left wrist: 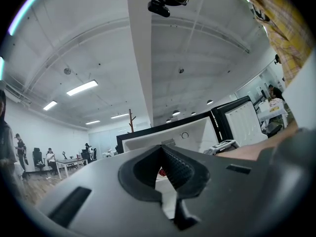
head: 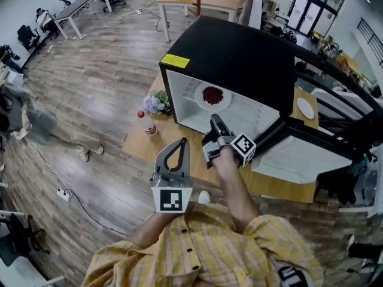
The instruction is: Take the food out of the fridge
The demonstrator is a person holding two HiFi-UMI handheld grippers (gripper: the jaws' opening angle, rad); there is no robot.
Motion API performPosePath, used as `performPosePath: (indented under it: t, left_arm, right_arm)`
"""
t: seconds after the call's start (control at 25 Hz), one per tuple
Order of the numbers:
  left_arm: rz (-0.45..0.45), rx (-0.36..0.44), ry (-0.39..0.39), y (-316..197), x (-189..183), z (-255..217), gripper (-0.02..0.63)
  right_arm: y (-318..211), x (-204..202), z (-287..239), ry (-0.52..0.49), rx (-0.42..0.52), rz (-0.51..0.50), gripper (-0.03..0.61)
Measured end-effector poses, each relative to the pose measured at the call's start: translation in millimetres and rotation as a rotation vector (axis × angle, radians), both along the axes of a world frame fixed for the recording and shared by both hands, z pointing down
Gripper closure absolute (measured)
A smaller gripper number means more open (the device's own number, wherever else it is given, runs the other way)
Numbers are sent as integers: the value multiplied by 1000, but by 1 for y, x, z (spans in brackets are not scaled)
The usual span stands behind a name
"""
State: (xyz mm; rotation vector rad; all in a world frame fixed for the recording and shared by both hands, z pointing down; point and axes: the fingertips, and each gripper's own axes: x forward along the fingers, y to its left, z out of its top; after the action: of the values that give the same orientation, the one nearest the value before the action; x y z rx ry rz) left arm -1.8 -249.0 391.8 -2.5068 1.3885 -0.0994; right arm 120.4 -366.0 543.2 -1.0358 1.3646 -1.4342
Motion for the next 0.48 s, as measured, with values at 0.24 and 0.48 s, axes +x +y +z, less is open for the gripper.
performPosePath:
  t: [0.24, 0.48]
  left_arm:
    - [-19, 4, 5, 1, 0, -1, 607]
    - [-38, -39, 32, -2, -2, 3, 606]
  right_arm:
    - [-22, -3, 1, -36, -15, -44, 435]
    - [-37, -6, 11, -54, -42, -68, 428]
